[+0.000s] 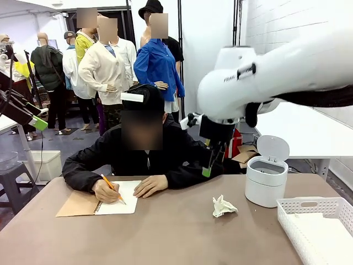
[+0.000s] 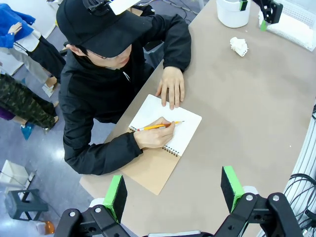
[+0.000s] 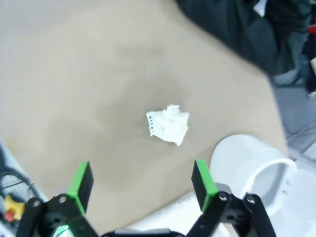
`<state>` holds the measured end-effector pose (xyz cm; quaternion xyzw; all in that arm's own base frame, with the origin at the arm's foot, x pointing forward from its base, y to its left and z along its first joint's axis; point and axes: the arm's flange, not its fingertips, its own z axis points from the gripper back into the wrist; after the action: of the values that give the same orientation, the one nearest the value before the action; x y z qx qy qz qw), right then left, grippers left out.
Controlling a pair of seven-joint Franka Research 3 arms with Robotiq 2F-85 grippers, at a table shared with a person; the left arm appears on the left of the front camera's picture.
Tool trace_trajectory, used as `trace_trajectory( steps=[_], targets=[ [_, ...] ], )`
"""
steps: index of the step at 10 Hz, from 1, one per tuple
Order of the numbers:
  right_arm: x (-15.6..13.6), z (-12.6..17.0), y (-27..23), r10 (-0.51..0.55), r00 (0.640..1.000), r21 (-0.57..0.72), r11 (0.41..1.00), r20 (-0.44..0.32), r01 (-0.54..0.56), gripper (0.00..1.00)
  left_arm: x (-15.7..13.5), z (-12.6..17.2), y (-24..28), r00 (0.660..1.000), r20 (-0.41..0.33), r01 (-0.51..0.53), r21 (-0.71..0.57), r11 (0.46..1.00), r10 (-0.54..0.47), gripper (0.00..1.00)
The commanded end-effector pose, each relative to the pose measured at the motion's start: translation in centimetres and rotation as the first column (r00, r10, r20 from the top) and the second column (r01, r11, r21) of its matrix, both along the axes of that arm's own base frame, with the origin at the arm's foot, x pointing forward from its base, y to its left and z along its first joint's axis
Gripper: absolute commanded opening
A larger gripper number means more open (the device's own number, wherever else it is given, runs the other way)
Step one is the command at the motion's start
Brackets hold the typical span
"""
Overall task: Sort the paper based on its condition.
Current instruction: If a person hands you a paper, place it in the Organizing basket , and if it's crumpled, put it in the Trash can.
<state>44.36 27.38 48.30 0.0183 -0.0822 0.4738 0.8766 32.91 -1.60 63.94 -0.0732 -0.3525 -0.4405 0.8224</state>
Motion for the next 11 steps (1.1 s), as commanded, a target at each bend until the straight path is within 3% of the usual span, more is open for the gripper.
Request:
trace_trajectory(
  steps=[1,3,4,9,11],
  targets=[
    [0.1,-1.9,0.3,-0.106,0.994,-0.011,0.994,-0.014,0.106,1.00,0.0,0.0,0.1,1.000,0.000,0.003,-0.007,1.000,-0.003,1.00],
    [-0.3,-3.9,0.6,-0.120,0.993,-0.050,0.991,0.007,0.120,1.00,0.0,0.0,0.1,1.000,0.000,0.003,-0.007,1.000,-0.003,1.00],
    [-0.1,-2.2,0.2,-0.079,0.996,-0.015,0.997,-0.040,0.079,1.00,0.0,0.0,0.1,1.000,0.000,0.003,-0.007,1.000,-0.003,1.00],
    [-0.2,-2.4,0.5,-0.095,0.995,-0.017,0.995,-0.032,0.094,1.00,0.0,0.0,0.1,1.000,0.000,0.003,-0.007,1.000,-0.003,1.00],
    [1.9,-5.6,0.4,-0.113,0.988,-0.077,0.991,-0.102,0.105,1.00,0.0,0.0,0.1,1.000,0.000,0.003,-0.007,1.000,-0.003,1.00]
  ],
)
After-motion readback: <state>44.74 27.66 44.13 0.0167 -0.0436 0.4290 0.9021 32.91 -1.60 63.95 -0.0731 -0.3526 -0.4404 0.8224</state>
